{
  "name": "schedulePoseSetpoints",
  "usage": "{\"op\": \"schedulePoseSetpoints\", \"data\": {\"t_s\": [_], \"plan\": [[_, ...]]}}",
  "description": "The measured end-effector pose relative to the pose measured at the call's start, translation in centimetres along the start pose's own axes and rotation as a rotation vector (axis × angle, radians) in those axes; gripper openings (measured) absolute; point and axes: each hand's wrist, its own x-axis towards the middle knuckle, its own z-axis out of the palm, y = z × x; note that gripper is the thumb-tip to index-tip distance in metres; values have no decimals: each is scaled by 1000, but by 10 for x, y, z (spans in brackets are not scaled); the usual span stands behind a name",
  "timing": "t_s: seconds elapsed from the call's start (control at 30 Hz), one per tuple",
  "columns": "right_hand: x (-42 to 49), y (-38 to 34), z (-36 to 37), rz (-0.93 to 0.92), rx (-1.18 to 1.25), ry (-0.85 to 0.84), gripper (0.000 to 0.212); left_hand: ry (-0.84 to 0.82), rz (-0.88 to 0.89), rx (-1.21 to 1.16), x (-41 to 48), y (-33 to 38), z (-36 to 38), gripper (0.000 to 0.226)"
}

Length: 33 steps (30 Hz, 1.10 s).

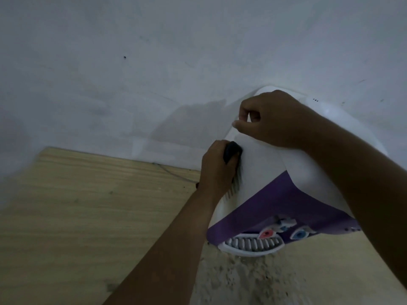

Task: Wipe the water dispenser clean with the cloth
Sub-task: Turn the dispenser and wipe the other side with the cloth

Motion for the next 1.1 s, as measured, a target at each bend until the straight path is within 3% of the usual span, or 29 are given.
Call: {"op": "schedulePoseSetpoints", "data": {"t_s": [0.2,0.33,0.6,0.9,1.1], "plan": [[-1,-1,-1,37,4,3,25,-137,111,-116,-28,11,-20,13],[-1,-2,-1,40,-5,-5,25,-242,55,-25,-22,13,-28,11],[1,-2,0,77,29,-1,25,-150,-113,176,8,2,-9,20],[-2,-8,-8,122,147,51,27,-41,-131,30,23,1,-7,17],[-3,-3,-14,215,399,144,31,69,-191,-67,46,6,2,22]]}}
